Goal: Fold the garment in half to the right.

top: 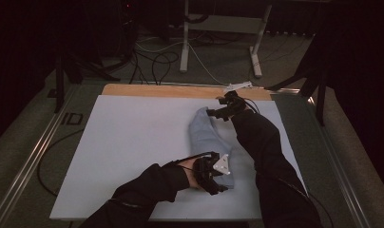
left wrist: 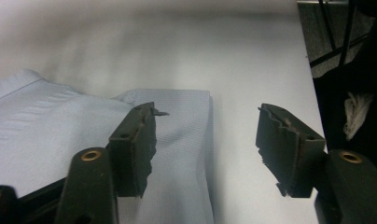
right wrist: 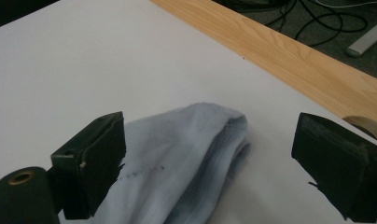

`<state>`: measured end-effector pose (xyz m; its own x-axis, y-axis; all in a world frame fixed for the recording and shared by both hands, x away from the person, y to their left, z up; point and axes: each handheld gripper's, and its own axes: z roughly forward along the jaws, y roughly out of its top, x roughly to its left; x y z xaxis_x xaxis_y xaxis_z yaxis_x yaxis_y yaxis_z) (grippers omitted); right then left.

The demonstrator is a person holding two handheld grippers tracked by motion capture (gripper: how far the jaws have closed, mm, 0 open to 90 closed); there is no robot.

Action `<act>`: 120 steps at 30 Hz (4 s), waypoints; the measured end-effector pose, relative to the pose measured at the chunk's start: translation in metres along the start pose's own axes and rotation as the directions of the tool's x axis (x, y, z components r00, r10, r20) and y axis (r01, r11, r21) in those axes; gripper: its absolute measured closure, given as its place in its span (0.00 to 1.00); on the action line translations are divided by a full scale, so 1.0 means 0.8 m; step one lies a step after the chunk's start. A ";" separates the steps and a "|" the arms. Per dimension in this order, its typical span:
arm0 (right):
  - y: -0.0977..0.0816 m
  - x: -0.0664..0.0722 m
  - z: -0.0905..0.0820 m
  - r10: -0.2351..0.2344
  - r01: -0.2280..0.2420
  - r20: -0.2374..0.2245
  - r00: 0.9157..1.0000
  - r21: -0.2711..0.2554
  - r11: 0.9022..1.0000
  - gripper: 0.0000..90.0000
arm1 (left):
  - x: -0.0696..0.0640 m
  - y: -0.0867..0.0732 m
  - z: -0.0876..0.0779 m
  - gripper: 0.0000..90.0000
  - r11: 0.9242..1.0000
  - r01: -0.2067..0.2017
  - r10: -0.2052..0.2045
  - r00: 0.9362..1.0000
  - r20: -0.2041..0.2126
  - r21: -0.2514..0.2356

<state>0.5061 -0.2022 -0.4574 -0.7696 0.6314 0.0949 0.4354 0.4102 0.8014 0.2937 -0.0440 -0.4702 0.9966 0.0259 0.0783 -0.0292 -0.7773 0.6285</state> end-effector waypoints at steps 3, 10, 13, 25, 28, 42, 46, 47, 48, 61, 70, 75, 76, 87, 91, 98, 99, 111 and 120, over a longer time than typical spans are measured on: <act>-0.003 0.001 -0.006 -0.007 0.007 -0.002 1.000 -0.001 1.000 0.11 | 0.000 -0.002 -0.006 0.43 1.000 0.002 -0.002 1.000 -0.002 -0.004; -0.007 0.005 -0.020 -0.014 0.014 -0.001 1.000 -0.017 1.000 0.11 | 0.001 -0.008 -0.021 0.39 1.000 0.003 -0.003 1.000 0.005 -0.008; -0.009 0.008 -0.026 -0.022 0.022 -0.003 1.000 -0.017 1.000 0.11 | 0.004 -0.013 -0.033 0.36 1.000 0.018 -0.017 1.000 0.005 -0.019; -0.017 0.016 -0.039 -0.044 0.044 0.011 0.999 -0.030 0.999 0.11 | 0.013 -0.047 -0.081 0.17 0.995 0.074 -0.073 0.997 0.010 -0.060; -0.019 0.020 -0.039 -0.042 0.042 0.010 0.999 -0.033 0.999 0.11 | 0.014 -0.059 -0.090 0.13 0.993 0.092 -0.091 0.996 0.012 -0.073; -0.018 0.034 -0.036 -0.075 0.075 0.003 0.997 -0.042 0.996 0.11 | 0.017 -0.128 -0.127 0.00 0.971 0.186 -0.197 0.979 -0.061 -0.151; -0.017 0.036 -0.034 -0.074 0.074 0.004 0.997 -0.050 0.996 0.11 | 0.015 -0.149 -0.136 0.00 0.960 0.230 -0.246 0.965 -0.090 -0.160; -0.016 0.037 -0.034 -0.079 0.079 0.004 0.997 -0.048 0.996 0.11 | 0.015 -0.154 -0.138 0.00 0.958 0.238 -0.255 0.962 -0.095 -0.158; -0.016 0.037 -0.034 -0.078 0.078 0.004 0.997 -0.047 0.996 0.11 | 0.014 -0.160 -0.139 0.00 0.956 0.246 -0.263 0.959 -0.102 -0.160; -0.011 0.039 -0.026 -0.087 0.086 -0.009 0.996 -0.064 0.994 0.11 | 0.001 -0.231 -0.156 0.00 0.917 0.350 -0.381 0.911 -0.159 -0.190; -0.013 0.037 -0.004 -0.062 0.064 0.043 0.997 -0.063 0.996 0.10 | -0.013 -0.269 -0.169 0.00 0.887 0.401 -0.453 0.854 -0.258 -0.230; -0.018 0.030 0.019 -0.016 0.018 0.065 0.998 -0.039 0.999 0.12 | -0.020 -0.283 -0.174 0.00 0.865 0.423 -0.491 0.821 -0.291 -0.269; -0.018 0.028 0.024 -0.004 0.007 0.073 0.997 -0.036 0.999 0.16 | -0.022 -0.286 -0.173 0.01 0.860 0.428 -0.501 0.814 -0.293 -0.278; -0.033 0.002 0.058 0.106 -0.113 0.107 0.989 0.056 0.992 0.37 | -0.020 -0.300 -0.174 0.01 0.828 0.445 -0.543 0.786 -0.295 -0.340; -0.040 0.002 0.066 0.117 -0.125 0.089 0.989 0.095 0.988 0.51 | -0.020 -0.302 -0.174 0.01 0.826 0.452 -0.548 0.786 -0.288 -0.338; -0.041 0.015 0.066 0.042 -0.055 0.090 0.995 0.156 0.986 0.95 | -0.019 -0.302 -0.174 0.01 0.820 0.455 -0.555 0.782 -0.285 -0.347; -0.039 0.016 0.064 0.034 -0.047 0.090 0.995 0.149 0.988 0.95 | -0.020 -0.302 -0.174 0.00 0.821 0.454 -0.554 0.782 -0.286 -0.346; -0.050 0.006 0.066 0.075 -0.100 0.153 0.985 0.166 0.981 0.95 | -0.020 -0.302 -0.172 0.01 0.823 0.454 -0.551 0.785 -0.284 -0.340; -0.058 -0.001 0.062 0.085 -0.112 0.169 0.982 0.161 0.981 0.94 | -0.021 -0.303 -0.174 0.01 0.822 0.452 -0.551 0.785 -0.285 -0.346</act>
<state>0.5096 -0.1890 -0.5240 -0.6401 0.7659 0.0612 0.5883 0.4374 0.6801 0.2734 0.2310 -0.5163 0.7761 0.6273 -0.0645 0.3997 -0.4103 0.8197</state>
